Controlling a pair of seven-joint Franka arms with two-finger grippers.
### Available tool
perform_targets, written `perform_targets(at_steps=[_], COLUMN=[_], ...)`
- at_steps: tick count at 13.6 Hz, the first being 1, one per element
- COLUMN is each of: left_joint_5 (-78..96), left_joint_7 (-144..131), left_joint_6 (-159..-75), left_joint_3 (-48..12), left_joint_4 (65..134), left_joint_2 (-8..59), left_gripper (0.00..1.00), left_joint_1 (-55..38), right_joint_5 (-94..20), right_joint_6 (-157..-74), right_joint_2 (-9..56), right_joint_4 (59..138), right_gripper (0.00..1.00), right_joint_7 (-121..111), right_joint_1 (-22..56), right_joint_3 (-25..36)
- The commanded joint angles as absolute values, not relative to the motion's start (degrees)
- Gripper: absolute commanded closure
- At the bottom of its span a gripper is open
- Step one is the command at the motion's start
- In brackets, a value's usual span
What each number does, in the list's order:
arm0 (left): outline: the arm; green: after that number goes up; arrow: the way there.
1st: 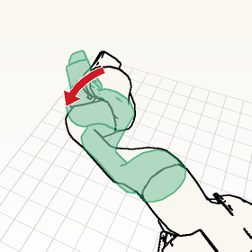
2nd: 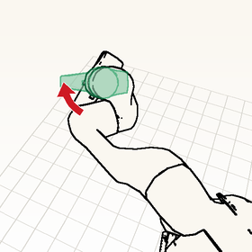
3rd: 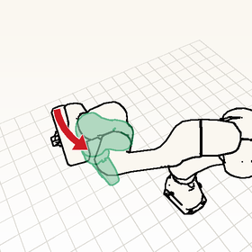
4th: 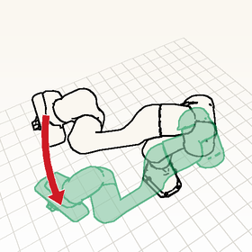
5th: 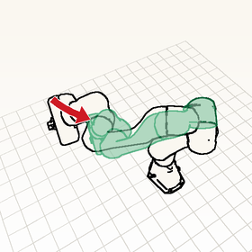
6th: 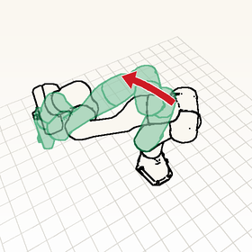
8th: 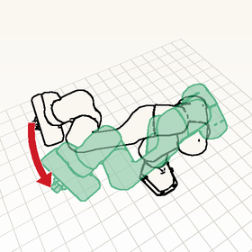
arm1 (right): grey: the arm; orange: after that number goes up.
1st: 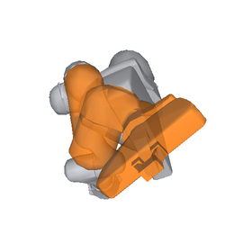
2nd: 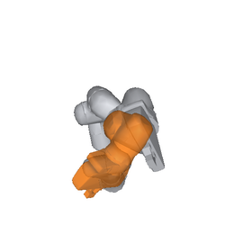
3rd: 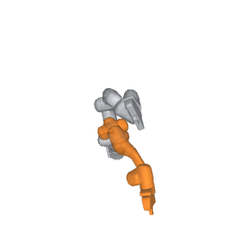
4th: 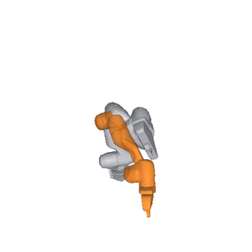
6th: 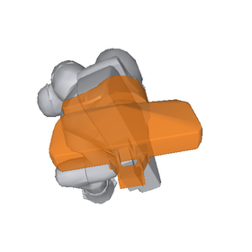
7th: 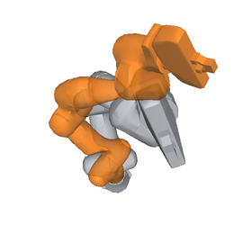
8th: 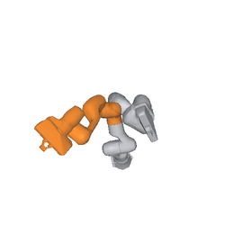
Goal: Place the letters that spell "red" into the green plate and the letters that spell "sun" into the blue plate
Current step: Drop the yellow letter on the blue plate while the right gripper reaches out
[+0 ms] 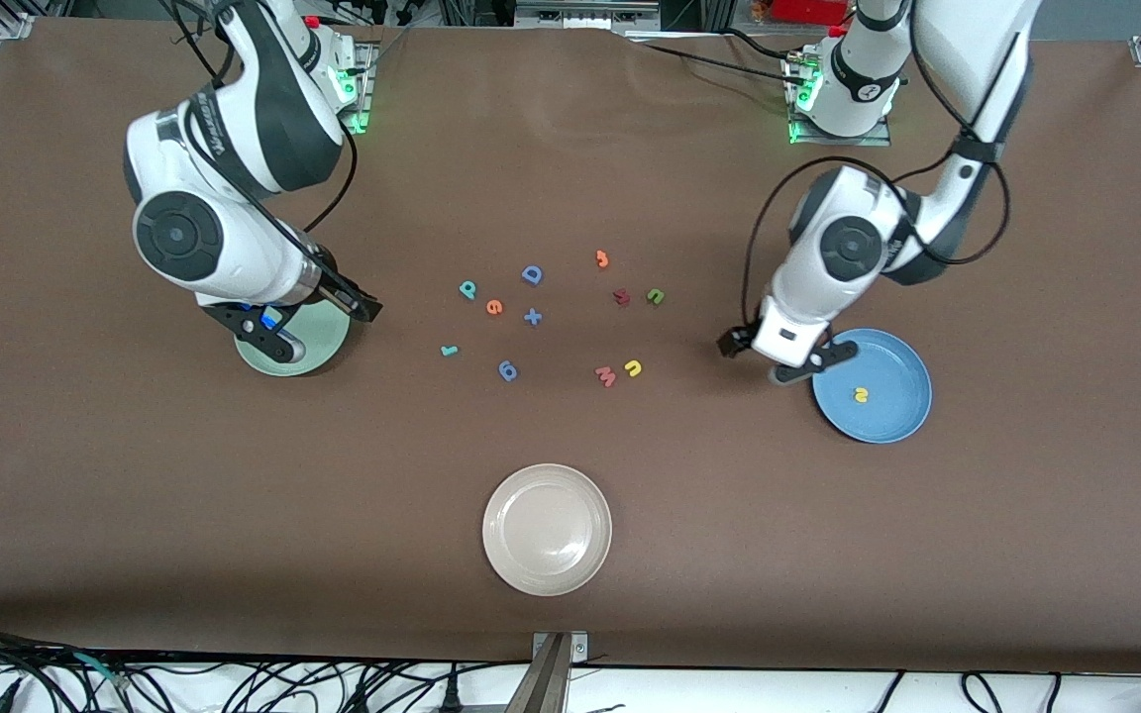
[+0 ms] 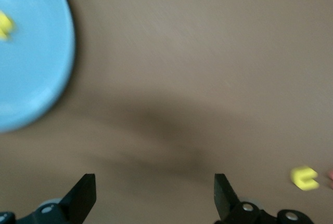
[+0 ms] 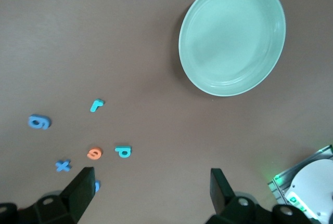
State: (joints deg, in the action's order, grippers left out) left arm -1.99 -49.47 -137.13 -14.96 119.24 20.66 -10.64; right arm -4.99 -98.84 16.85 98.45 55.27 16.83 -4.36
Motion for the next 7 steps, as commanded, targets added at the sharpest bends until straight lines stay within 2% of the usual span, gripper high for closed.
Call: perform_targets(at_steps=[1, 3, 7], left_joint_5=[0.7, 2.2, 2.5], left_joint_7=[-56.8, -60.5, -65.7], left_joint_6=[-137.2, -138.1, -147.8], left_joint_3=[-14.9, -14.9, -15.1], left_joint_4=[119.9, 120.4, 124.8], left_joint_2=[20.8, 21.3, 22.0], left_gripper=[0.00, 0.00, 0.00], left_joint_1=[-15.6, -18.3, -21.2], right_joint_5=[-6.1, -6.1, -6.1], right_joint_6=[-106.8, -115.5, -124.4], right_joint_2=[15.4, 15.8, 21.4], right_joint_4=[106.3, 110.6, 111.5], right_gripper=[0.02, 0.02, 0.02], right_joint_7=[59.7, 61.7, 62.7], right_joint_1=[17.9, 18.0, 18.2], right_joint_3=[-5.8, -6.2, -6.2])
